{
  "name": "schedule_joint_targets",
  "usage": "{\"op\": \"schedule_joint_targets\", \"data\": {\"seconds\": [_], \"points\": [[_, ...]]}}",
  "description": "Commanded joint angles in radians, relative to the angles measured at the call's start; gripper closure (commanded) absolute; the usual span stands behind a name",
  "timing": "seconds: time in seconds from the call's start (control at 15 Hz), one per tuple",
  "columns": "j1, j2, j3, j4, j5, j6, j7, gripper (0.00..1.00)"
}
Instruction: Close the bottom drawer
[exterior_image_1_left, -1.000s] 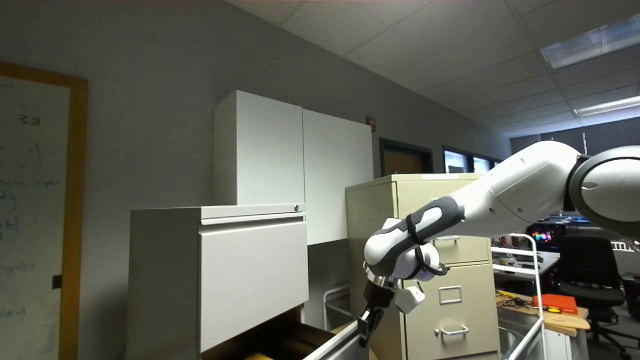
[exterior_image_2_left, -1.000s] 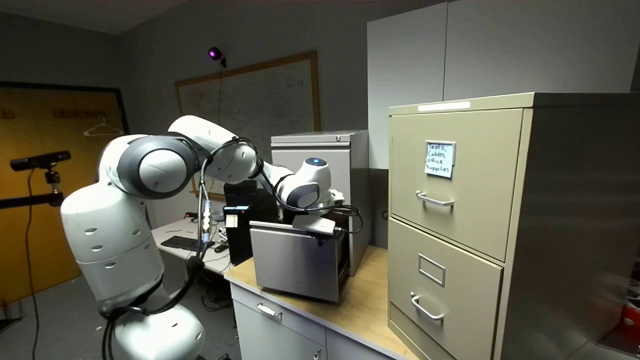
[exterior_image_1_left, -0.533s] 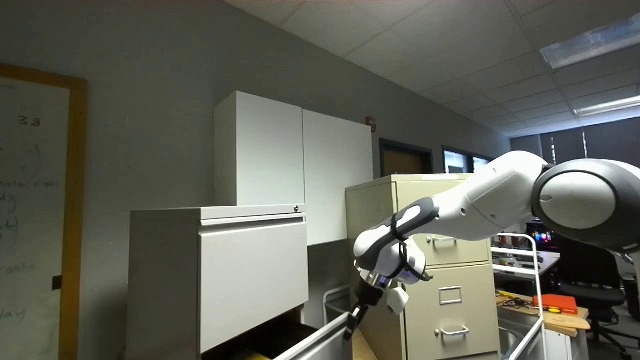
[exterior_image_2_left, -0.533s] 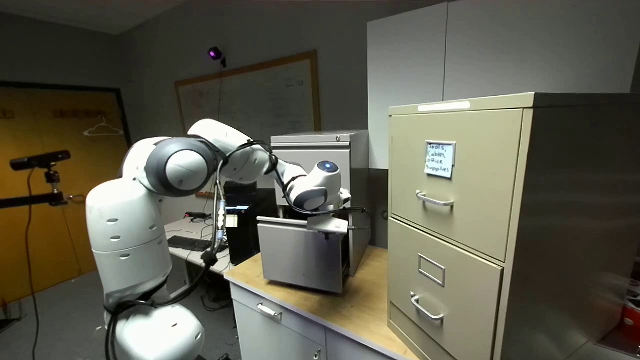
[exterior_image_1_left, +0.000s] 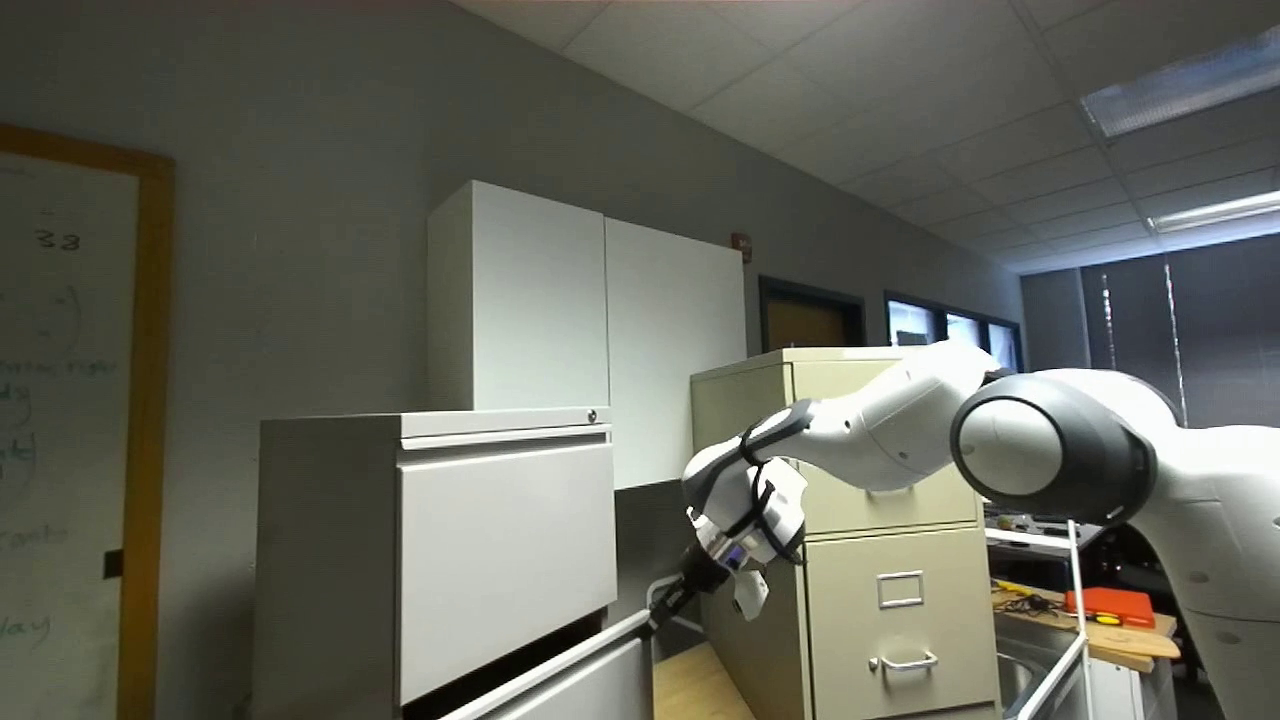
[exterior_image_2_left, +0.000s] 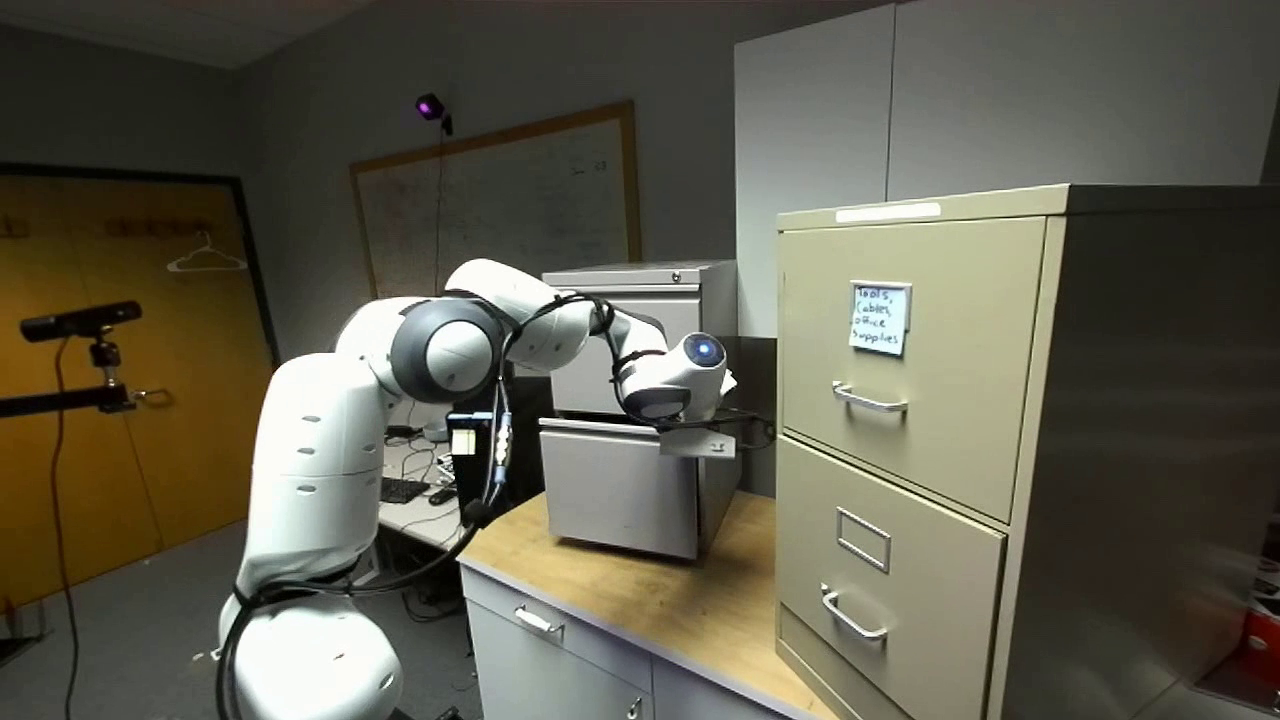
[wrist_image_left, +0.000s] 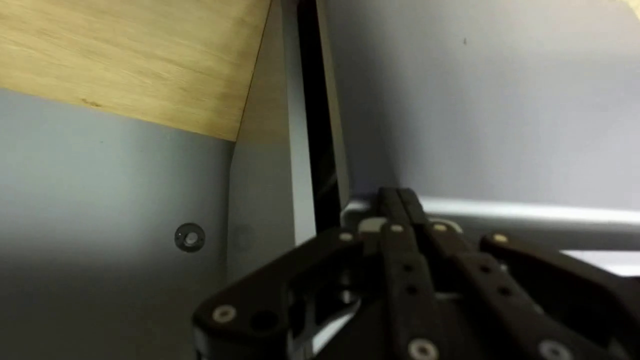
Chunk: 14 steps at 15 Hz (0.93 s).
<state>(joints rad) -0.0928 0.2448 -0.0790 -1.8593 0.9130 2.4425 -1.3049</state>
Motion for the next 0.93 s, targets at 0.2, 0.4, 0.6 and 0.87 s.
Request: {"op": "schedule_joint_targets", "data": {"seconds": [0.2, 0.4, 0.6, 0.87], "points": [[-0.079, 0.193, 0.061, 0.257, 0.101, -0.053, -0.086, 1.00], [-0.092, 0.257, 0.070, 0.345, 0.088, -0.079, -0.067, 1.00], [-0.093, 0.323, 0.075, 0.445, 0.058, -0.086, -0.041, 1.00], [-0.086, 0.410, 0.088, 0.576, 0.002, -0.093, 0.000, 1.00]]}}
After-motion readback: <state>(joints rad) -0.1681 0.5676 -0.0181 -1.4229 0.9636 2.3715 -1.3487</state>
